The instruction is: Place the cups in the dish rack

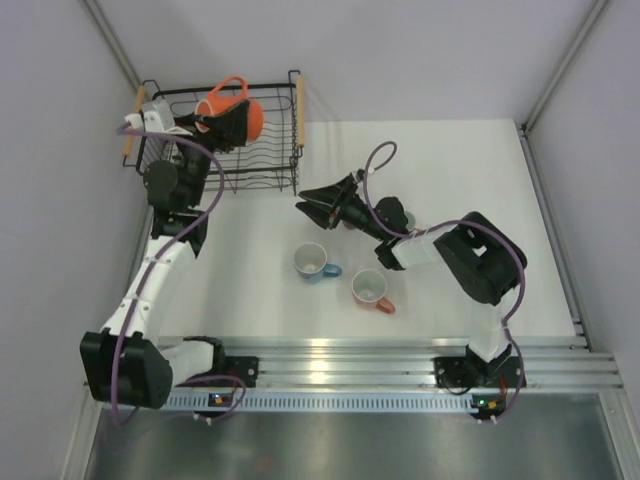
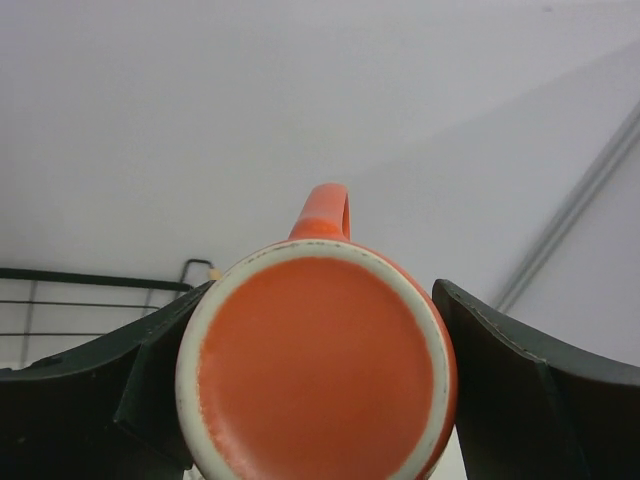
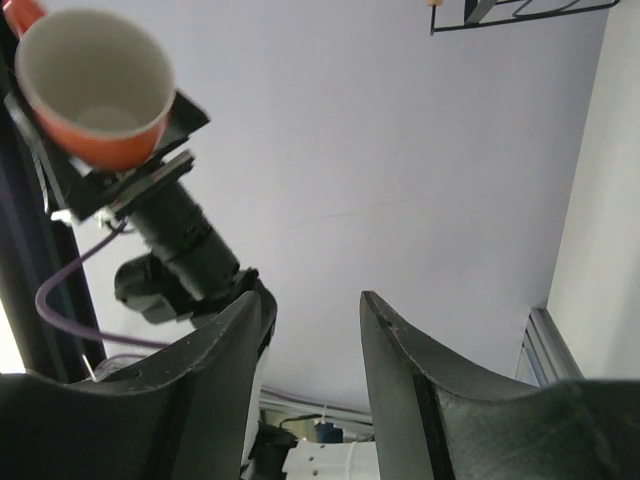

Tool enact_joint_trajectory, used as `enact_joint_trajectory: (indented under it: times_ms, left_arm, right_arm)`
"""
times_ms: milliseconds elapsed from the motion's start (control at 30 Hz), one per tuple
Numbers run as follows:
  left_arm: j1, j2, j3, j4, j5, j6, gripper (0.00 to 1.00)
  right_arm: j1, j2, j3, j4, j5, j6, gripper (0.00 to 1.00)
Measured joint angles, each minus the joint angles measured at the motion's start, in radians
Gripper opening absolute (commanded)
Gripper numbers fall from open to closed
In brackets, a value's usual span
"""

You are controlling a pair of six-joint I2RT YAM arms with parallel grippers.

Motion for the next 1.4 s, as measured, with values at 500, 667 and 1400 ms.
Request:
enact_joint_trajectory:
  times_ms: [500, 667, 1400]
  left_arm:
    - [0.128, 0.726, 0.53, -0.261, -0.028, 0.243, 0.0]
    - [0.126, 0.919, 0.744, -0.331, -0.06, 0.33, 0.0]
    - [0.146, 1.306, 1.143, -0.545, -0.17, 0.579, 0.0]
  right_arm:
    - [-0.103, -0.155, -0.031, -0.001, -0.08, -0.052, 0.44]
    - [-0.148, -0.184, -0.011, 0.003, -0.129, -0.058, 0.45]
    - [-0.325, -0.205, -0.006, 0.002, -0.205, -0.052, 0.45]
